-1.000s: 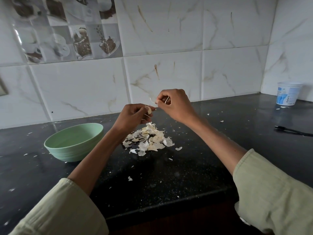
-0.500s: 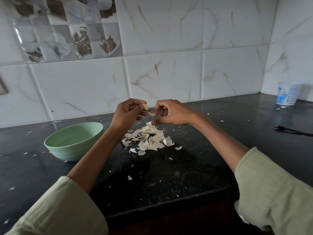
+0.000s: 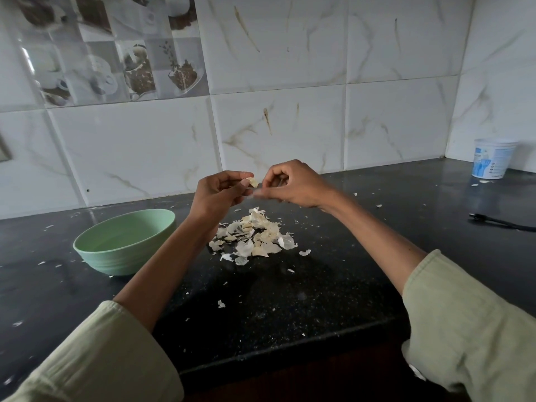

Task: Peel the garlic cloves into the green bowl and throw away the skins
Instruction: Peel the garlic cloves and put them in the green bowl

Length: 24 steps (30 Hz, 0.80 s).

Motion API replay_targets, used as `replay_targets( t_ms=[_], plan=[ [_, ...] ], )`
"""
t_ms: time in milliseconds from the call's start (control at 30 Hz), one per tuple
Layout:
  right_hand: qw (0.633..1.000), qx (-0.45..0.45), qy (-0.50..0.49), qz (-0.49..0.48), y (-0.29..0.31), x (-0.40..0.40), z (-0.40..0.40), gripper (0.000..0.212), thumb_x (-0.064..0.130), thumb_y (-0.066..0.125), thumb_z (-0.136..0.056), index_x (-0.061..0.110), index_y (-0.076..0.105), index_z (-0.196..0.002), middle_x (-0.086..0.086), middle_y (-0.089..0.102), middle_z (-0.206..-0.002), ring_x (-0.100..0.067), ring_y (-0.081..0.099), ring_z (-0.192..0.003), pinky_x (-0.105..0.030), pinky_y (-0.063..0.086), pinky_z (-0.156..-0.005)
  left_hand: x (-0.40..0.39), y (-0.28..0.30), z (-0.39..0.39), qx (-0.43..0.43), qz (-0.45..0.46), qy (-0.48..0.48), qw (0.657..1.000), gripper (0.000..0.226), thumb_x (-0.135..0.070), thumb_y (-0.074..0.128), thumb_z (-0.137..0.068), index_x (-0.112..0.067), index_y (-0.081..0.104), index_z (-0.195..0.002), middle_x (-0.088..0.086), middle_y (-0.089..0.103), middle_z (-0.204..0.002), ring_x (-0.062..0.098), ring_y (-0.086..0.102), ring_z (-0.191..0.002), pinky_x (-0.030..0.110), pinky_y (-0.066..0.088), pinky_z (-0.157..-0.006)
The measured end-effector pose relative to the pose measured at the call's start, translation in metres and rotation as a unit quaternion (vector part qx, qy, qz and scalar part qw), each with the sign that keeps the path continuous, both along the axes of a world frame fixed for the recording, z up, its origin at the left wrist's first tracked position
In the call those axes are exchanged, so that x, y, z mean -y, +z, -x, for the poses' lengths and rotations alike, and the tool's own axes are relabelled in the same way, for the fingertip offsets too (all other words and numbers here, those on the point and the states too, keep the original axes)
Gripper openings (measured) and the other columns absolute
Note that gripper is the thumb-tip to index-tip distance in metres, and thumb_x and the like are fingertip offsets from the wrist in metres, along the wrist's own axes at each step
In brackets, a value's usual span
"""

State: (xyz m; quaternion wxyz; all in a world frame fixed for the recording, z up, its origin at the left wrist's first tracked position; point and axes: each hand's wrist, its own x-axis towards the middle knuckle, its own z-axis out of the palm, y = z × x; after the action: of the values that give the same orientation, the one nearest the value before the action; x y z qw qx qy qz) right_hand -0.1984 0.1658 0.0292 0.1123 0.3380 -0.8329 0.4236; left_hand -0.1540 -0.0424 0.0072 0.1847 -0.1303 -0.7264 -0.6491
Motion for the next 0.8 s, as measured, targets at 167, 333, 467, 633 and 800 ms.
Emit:
replay_targets(
  t_ms=[167, 333, 467, 633, 800],
  plan=[
    [0.999, 0.018, -0.005, 0.050, -0.001, 0.006, -0.003, 0.014, 0.024, 0.077, -0.093, 0.011, 0.079, -0.095, -0.001, 0.079, -0.082, -0.007, 0.069, -0.070, -0.023, 0.057, -0.065, -0.003, 0.000, -0.001, -0.041, 0.033, 0.045, 0.998, 0.014, -0.009, 0.073, -0.096, -0.015, 0.079, -0.108, 0.008, 0.080, -0.089, 0.017, 0.075, -0.086, 0.032, 0.059, -0.085],
    [0.995, 0.030, -0.030, 0.087, -0.003, 0.009, -0.001, 0.009, 0.016, 0.077, -0.092, 0.008, 0.080, -0.092, -0.002, 0.079, -0.079, -0.010, 0.072, -0.072, -0.023, 0.057, -0.066, -0.005, 0.001, -0.005, -0.066, 0.053, 0.050, 0.995, 0.018, -0.013, 0.077, -0.094, -0.011, 0.080, -0.112, 0.009, 0.081, -0.088, 0.025, 0.078, -0.089, 0.036, 0.062, -0.087],
    [0.993, 0.042, -0.035, 0.106, -0.004, 0.010, -0.002, 0.017, 0.022, 0.079, -0.091, 0.005, 0.079, -0.090, -0.005, 0.079, -0.078, -0.016, 0.074, -0.074, -0.025, 0.060, -0.069, -0.008, 0.002, -0.007, -0.081, 0.078, 0.061, 0.992, 0.019, -0.018, 0.080, -0.091, -0.012, 0.081, -0.109, 0.007, 0.081, -0.086, 0.026, 0.078, -0.086, 0.038, 0.064, -0.086],
    [0.992, 0.031, -0.052, 0.114, -0.005, 0.014, -0.004, 0.029, 0.035, 0.083, -0.087, 0.007, 0.078, -0.083, -0.003, 0.078, -0.073, -0.014, 0.072, -0.070, -0.030, 0.062, -0.070, -0.010, 0.002, -0.007, -0.092, 0.065, 0.064, 0.992, 0.019, -0.022, 0.082, -0.090, -0.012, 0.082, -0.106, 0.007, 0.080, -0.085, 0.026, 0.078, -0.084, 0.036, 0.063, -0.083],
    [0.990, 0.032, -0.064, 0.119, -0.006, 0.017, -0.005, 0.030, 0.038, 0.082, -0.087, 0.009, 0.079, -0.081, -0.001, 0.077, -0.072, -0.016, 0.072, -0.069, -0.042, 0.063, -0.077, -0.011, 0.003, -0.007, -0.074, 0.027, 0.050, 0.996, 0.016, -0.018, 0.080, -0.092, -0.010, 0.082, -0.105, 0.009, 0.081, -0.090, 0.026, 0.078, -0.087, 0.032, 0.062, -0.083]
  ],
)
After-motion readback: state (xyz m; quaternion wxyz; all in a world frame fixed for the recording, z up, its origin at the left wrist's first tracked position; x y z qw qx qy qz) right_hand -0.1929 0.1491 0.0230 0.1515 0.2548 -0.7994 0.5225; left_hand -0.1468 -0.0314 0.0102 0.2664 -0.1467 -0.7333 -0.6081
